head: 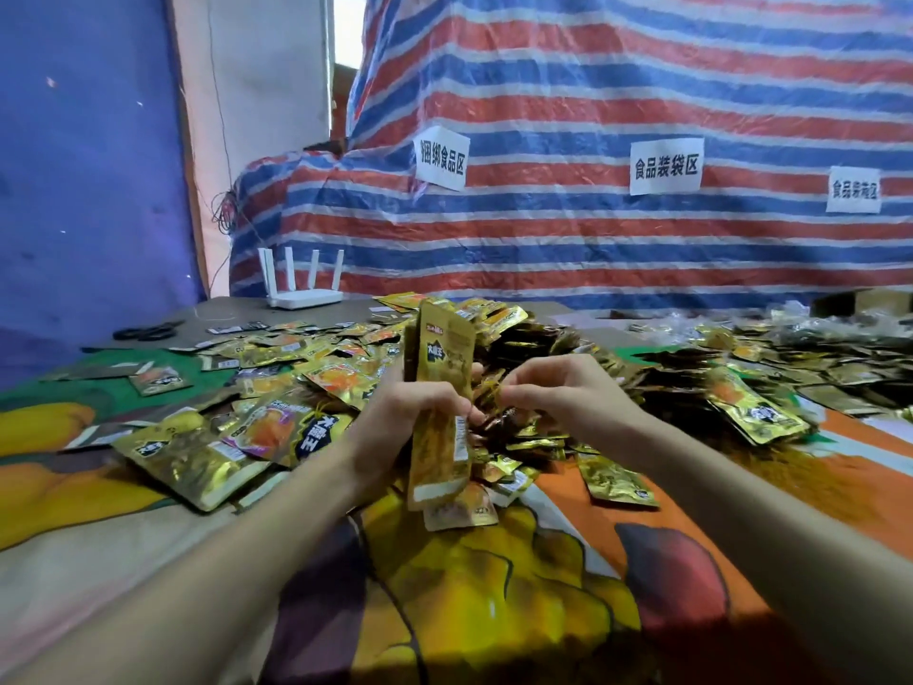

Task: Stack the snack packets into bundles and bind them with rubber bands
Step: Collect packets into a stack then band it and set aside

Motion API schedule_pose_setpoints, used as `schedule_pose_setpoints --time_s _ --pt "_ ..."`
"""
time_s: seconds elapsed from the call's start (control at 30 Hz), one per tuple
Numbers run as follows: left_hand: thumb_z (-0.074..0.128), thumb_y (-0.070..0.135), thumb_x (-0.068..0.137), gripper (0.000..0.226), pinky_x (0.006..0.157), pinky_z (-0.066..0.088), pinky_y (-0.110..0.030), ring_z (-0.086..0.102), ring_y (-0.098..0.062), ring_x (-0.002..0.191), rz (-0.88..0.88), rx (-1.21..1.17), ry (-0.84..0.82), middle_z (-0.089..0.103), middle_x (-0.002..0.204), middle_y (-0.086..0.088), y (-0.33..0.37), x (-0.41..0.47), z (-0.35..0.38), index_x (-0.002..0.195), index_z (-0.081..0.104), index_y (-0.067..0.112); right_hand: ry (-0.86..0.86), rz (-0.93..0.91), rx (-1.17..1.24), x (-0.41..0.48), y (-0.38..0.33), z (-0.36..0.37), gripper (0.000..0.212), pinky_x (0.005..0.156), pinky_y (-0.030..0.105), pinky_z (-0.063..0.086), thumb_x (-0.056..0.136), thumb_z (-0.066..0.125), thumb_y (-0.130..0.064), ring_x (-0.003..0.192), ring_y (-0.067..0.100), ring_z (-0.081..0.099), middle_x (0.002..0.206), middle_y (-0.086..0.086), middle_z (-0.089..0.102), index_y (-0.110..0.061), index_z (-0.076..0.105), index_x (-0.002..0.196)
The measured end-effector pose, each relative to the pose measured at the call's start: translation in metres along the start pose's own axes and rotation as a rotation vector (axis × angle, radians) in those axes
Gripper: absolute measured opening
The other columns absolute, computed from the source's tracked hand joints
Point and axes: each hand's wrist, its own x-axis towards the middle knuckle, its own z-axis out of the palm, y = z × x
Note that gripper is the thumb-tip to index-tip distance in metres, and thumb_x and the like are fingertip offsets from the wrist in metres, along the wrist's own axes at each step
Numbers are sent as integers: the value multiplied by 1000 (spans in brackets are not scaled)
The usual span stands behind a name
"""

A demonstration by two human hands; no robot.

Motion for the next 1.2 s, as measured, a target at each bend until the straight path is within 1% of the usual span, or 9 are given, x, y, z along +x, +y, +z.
schedule_pose_setpoints --time_s 0.17,0.33,0.43,0.57,0.7,0.8,0.9,1.03,1.2 --pt "59 6 61 34 54 53 -28 64 -24 63 -32 -80 76 68 73 -10 -9 -10 -32 92 67 -3 -36 -51 160 17 -7 55 10 52 22 46 91 73 -10 65 14 61 74 -8 73 -8 74 81" --pt "60 4 57 18 62 49 -30 58 -26 67 25 -44 161 58 73 -14 -23 -17 -41 74 65 2 39 -96 217 10 13 87 14 51 17 42 84 73 -12 53 4 54 59 -4 62 -10 72 71" --pt "62 3 54 38 60 52 -30 60 -22 69 -88 -159 41 56 80 -13 -21 -18 -43 92 59 0 3 13 443 14 17 80 11 40 17 32 74 64 -20 45 8 43 57 0 50 -17 66 64" --pt "65 12 53 40 64 44 -34 51 -26 73 -214 -253 -119 52 82 -15 -22 -18 -47 91 55 4 -147 81 756 18 17 69 8 61 28 42 67 54 -17 66 19 53 72 9 56 -10 58 64" --pt "64 14 55 34 66 46 -34 53 -27 72 -222 -275 -136 53 81 -14 -25 -17 -50 88 60 6 -351 50 988 16 14 62 11 85 37 45 65 53 -20 74 26 65 65 9 55 -11 59 62" --pt "64 15 55 38 71 43 -38 52 -30 78 -233 -324 -122 52 85 -14 -27 -16 -53 91 58 7 -379 56 1060 15 14 61 24 97 44 46 81 46 -15 68 26 61 57 4 47 -5 67 76" --pt "63 16 56 33 73 45 -37 55 -30 80 -205 -376 -115 55 85 -13 -25 -17 -55 88 63 8 -321 82 1127 16 16 60 32 83 36 57 90 50 -13 54 15 52 60 -2 48 -7 79 103" --pt "62 15 57 32 73 46 -38 57 -30 79 -182 -405 -81 56 84 -13 -24 -14 -54 88 64 7 -331 57 1128 18 15 65 43 67 31 60 93 54 -6 35 5 40 76 4 64 -19 67 132" --pt "60 13 59 28 69 48 -38 59 -31 69 -204 -330 82 61 77 -16 -27 -12 -51 83 68 2 -315 35 895 15 12 75 69 59 37 60 77 81 -16 64 20 69 124 17 70 -42 59 137"
